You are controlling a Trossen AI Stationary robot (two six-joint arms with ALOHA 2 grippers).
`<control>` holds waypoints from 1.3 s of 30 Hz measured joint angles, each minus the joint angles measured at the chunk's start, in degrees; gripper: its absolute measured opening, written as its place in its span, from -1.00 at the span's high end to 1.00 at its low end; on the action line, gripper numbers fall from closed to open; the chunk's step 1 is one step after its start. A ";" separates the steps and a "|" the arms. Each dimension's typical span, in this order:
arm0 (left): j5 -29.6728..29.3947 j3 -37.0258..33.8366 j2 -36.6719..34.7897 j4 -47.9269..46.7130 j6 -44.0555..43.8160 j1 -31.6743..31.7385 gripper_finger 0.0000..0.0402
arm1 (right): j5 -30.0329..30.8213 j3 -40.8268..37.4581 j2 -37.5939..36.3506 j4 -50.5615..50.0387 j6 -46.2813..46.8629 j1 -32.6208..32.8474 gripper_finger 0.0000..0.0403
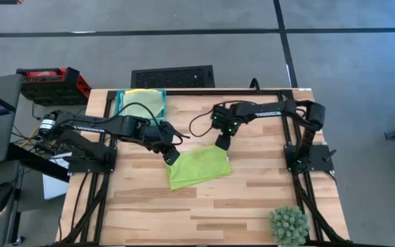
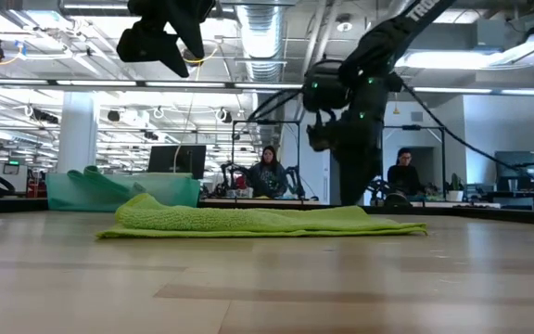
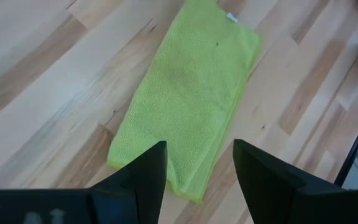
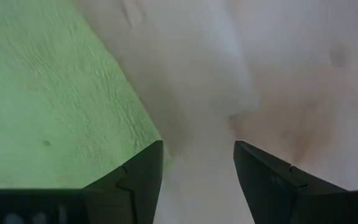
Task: Fold microfiber towels
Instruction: Fold the light green microfiber microfiber towel
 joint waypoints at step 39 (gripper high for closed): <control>0.44 0.00 0.02 -0.24 1.17 0.00 0.12 | -21.42 0.51 3.33 0.49 -18.46 -6.06 -0.10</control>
